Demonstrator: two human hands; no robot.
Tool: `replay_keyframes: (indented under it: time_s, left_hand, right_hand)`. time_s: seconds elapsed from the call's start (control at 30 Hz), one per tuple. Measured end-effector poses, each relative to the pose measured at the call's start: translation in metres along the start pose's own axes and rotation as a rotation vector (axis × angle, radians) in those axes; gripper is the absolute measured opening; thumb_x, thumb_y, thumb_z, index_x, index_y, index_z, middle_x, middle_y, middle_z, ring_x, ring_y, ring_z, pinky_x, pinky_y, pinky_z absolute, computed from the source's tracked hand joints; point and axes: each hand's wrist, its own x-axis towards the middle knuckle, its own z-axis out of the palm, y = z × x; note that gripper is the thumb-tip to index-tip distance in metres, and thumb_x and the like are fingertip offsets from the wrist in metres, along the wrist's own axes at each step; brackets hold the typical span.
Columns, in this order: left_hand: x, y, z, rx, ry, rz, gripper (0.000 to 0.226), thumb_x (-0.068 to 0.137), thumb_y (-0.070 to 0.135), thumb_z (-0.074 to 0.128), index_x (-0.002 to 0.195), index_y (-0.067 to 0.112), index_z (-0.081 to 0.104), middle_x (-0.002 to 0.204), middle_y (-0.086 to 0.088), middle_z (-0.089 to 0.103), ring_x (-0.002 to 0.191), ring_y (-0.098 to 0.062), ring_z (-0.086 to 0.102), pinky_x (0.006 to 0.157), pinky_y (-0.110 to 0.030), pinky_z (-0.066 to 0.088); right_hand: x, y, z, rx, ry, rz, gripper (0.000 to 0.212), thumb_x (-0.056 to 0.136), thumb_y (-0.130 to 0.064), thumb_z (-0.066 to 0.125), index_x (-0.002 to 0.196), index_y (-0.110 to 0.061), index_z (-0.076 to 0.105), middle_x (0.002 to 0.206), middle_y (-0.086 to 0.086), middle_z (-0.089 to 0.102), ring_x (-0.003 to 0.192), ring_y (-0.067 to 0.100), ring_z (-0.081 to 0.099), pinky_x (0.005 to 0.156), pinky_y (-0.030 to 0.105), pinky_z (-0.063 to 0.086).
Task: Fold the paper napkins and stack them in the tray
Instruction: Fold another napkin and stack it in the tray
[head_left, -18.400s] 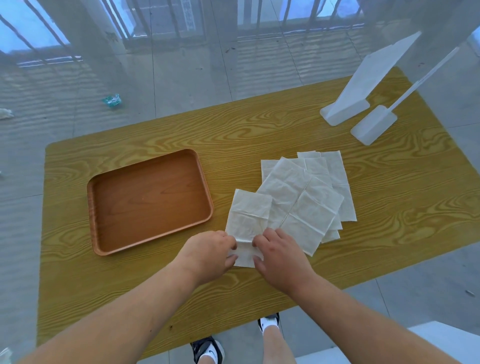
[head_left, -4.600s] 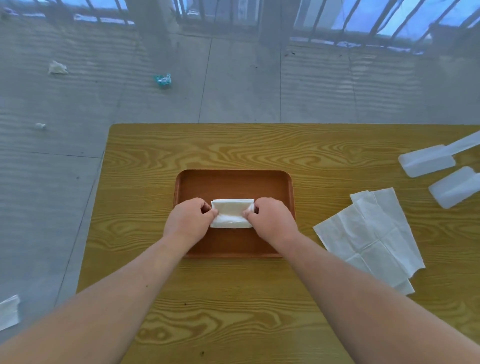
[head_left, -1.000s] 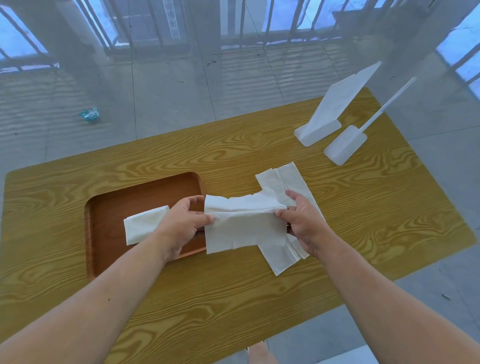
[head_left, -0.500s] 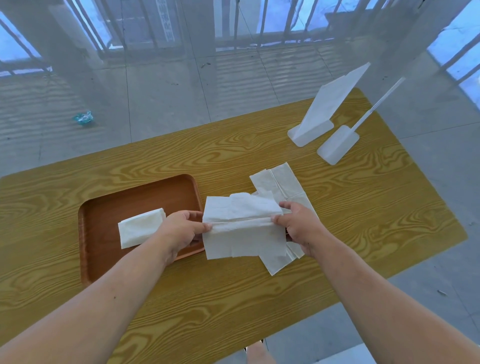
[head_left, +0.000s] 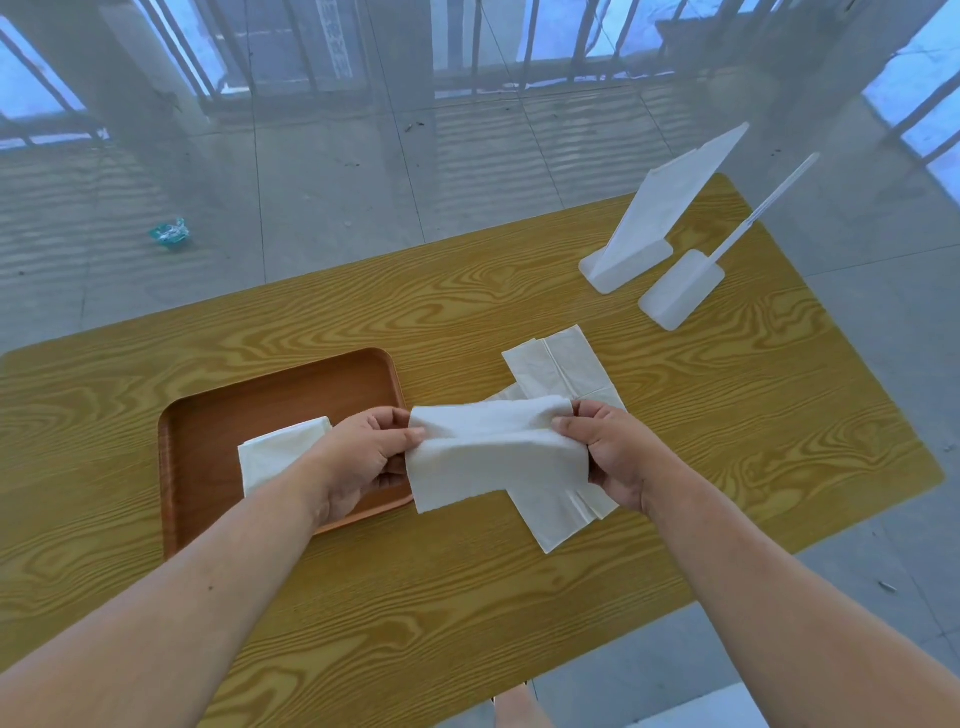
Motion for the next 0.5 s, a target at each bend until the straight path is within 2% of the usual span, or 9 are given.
replay_keyframes:
  time_s: [0.07, 0.17, 0.23, 0.3, 0.37, 0.43, 0.5]
  left_hand:
    - [0.000, 0.003, 0.002, -0.090, -0.027, 0.068, 0.020, 0.100, 0.009, 0.068, 0.093, 0.024, 0.080, 0.096, -0.006, 0.081, 0.077, -0.015, 0.076, 0.062, -0.029, 0.061]
    - [-0.001, 0.010, 0.003, -0.103, -0.037, 0.143, 0.025, 0.100, 0.005, 0.065, 0.096, 0.020, 0.084, 0.103, -0.005, 0.082, 0.087, -0.017, 0.076, 0.070, -0.031, 0.062]
    - [-0.003, 0.015, 0.003, -0.054, -0.014, 0.186, 0.032, 0.098, -0.001, 0.062, 0.083, 0.018, 0.082, 0.091, -0.003, 0.080, 0.079, -0.018, 0.071, 0.067, -0.030, 0.059]
    - [-0.005, 0.020, 0.002, -0.012, 0.037, 0.201, 0.042, 0.095, -0.008, 0.055, 0.074, 0.018, 0.080, 0.082, -0.003, 0.078, 0.073, -0.019, 0.068, 0.064, -0.029, 0.057]
    - [-0.007, 0.024, 0.004, -0.001, 0.067, 0.194, 0.041, 0.094, -0.008, 0.052, 0.079, 0.015, 0.083, 0.086, -0.008, 0.079, 0.071, -0.020, 0.070, 0.063, -0.029, 0.059]
    - [-0.007, 0.026, 0.005, 0.009, 0.074, 0.201, 0.035, 0.096, 0.000, 0.051, 0.089, 0.012, 0.084, 0.093, -0.011, 0.080, 0.077, -0.021, 0.072, 0.070, -0.032, 0.061]
    - [-0.008, 0.028, 0.004, 0.016, 0.056, 0.208, 0.031, 0.100, 0.015, 0.053, 0.097, 0.010, 0.084, 0.100, -0.007, 0.080, 0.090, -0.021, 0.074, 0.083, -0.037, 0.061]
  right_hand:
    - [-0.001, -0.003, 0.001, 0.076, -0.036, -0.053, 0.017, 0.102, -0.012, 0.062, 0.112, -0.015, 0.076, 0.101, 0.009, 0.078, 0.084, 0.022, 0.071, 0.072, 0.039, 0.057]
    - [-0.003, -0.006, 0.003, 0.124, -0.095, -0.123, 0.024, 0.102, -0.006, 0.060, 0.116, -0.012, 0.078, 0.116, 0.013, 0.078, 0.099, 0.029, 0.073, 0.089, 0.047, 0.058]
    - [-0.004, -0.010, 0.004, 0.089, -0.122, -0.169, 0.024, 0.100, -0.003, 0.061, 0.111, -0.011, 0.080, 0.116, 0.013, 0.078, 0.103, 0.027, 0.073, 0.087, 0.042, 0.061]
    - [-0.005, -0.013, 0.005, 0.018, -0.145, -0.200, 0.026, 0.098, 0.001, 0.061, 0.098, -0.013, 0.083, 0.108, 0.010, 0.079, 0.098, 0.024, 0.074, 0.080, 0.033, 0.062]
    - [-0.005, -0.016, 0.005, -0.048, -0.122, -0.207, 0.037, 0.095, 0.008, 0.056, 0.084, -0.016, 0.082, 0.101, 0.006, 0.080, 0.095, 0.024, 0.073, 0.079, 0.030, 0.060]
    - [-0.004, -0.017, 0.003, -0.077, -0.102, -0.208, 0.038, 0.093, 0.007, 0.050, 0.088, -0.012, 0.083, 0.107, 0.009, 0.080, 0.101, 0.028, 0.075, 0.084, 0.033, 0.060]
    - [-0.003, -0.018, 0.002, -0.085, -0.092, -0.228, 0.038, 0.093, -0.005, 0.046, 0.096, -0.010, 0.084, 0.111, 0.010, 0.080, 0.106, 0.028, 0.074, 0.086, 0.033, 0.059]
